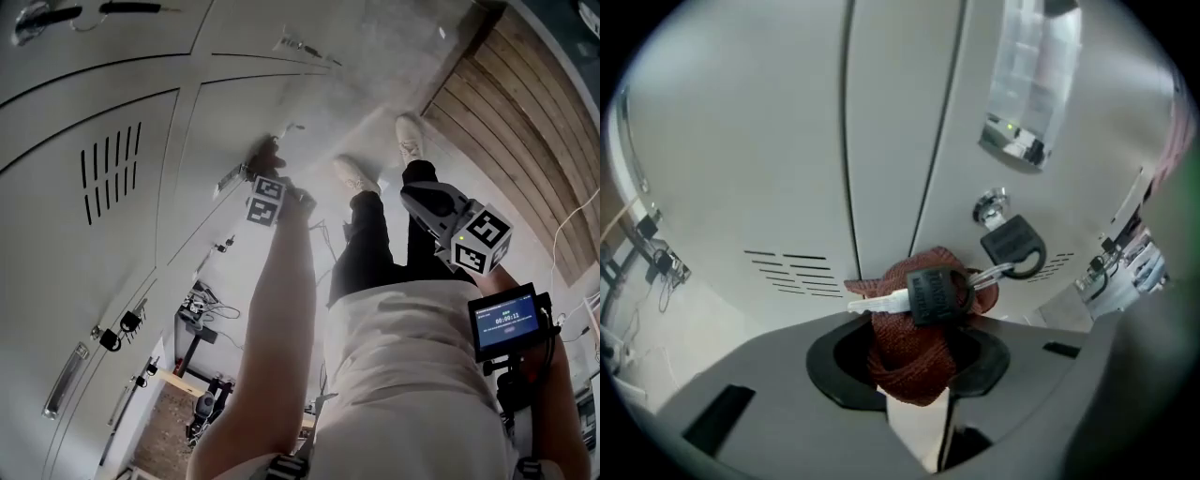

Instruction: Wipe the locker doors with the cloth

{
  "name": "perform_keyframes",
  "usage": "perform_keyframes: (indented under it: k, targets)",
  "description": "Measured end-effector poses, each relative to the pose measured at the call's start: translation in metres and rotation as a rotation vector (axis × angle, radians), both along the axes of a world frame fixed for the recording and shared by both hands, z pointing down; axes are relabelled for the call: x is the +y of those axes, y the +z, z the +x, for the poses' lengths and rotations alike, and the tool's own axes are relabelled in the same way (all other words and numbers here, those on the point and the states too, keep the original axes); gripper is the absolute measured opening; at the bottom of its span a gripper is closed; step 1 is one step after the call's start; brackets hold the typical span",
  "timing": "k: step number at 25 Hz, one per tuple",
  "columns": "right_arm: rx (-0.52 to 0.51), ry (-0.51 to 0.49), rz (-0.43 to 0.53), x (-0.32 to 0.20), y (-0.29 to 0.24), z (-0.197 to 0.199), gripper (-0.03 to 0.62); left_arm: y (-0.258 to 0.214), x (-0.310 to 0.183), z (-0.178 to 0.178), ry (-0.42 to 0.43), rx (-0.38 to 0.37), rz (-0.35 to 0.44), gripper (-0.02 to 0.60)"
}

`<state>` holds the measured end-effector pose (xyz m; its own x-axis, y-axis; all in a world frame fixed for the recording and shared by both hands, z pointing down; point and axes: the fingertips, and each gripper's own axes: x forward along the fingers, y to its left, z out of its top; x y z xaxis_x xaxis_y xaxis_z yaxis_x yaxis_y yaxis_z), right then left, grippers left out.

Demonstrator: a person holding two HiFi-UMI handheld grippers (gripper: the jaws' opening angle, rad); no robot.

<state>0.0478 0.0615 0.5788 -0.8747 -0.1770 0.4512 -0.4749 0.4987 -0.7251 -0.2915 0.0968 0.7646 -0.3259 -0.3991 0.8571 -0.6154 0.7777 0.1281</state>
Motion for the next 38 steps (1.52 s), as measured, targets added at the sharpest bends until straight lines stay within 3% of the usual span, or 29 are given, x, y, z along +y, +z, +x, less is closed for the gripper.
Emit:
perform_keyframes:
  k: [4, 13, 17, 20, 22, 25, 27, 29, 32, 35, 38]
  targets:
    - [0.005, 0.001, -0.01, 0.0, 0.003, 0.004, 0.029, 0.013, -0.016, 0.018, 0.013, 0.022, 0.077, 0.11]
    - [-0.029, 0.03, 0.007, -0.023, -0.003, 0.007, 0.029, 0.01, -0.135, 0.087, 0.106, 0.108, 0.212, 0.11]
    - [-0.027, 0.043, 0.032, -0.039, -0.01, 0.02, 0.029, -0.009, -0.179, 0.111, 0.157, 0.116, 0.245, 0.11]
    - [-0.018, 0.043, 0.045, -0.048, -0.018, 0.033, 0.029, -0.039, -0.189, 0.117, 0.169, 0.085, 0.284, 0.11]
    - [-0.017, 0.03, 0.057, -0.056, -0.028, 0.037, 0.029, -0.066, -0.195, 0.118, 0.225, 0.072, 0.312, 0.11]
    - [-0.016, -0.005, 0.07, -0.046, -0.039, 0.031, 0.029, -0.097, -0.172, 0.123, 0.402, 0.058, 0.298, 0.11]
    - [-0.029, -0.038, 0.095, -0.016, -0.03, 0.013, 0.029, -0.099, -0.125, 0.125, 0.552, 0.044, 0.276, 0.11]
    - [-0.068, -0.086, 0.166, 0.002, -0.012, -0.011, 0.029, -0.097, -0.086, 0.12, 0.642, 0.011, 0.302, 0.11]
    - [-0.125, -0.165, 0.273, 0.002, -0.003, -0.031, 0.029, -0.118, -0.051, 0.122, 0.634, -0.028, 0.392, 0.11]
    - [-0.152, -0.223, 0.314, 0.002, -0.02, -0.039, 0.029, -0.164, -0.021, 0.133, 0.603, -0.058, 0.455, 0.11]
    - [-0.172, -0.281, 0.357, -0.002, -0.043, -0.049, 0.029, -0.209, -0.007, 0.139, 0.64, -0.143, 0.5, 0.11]
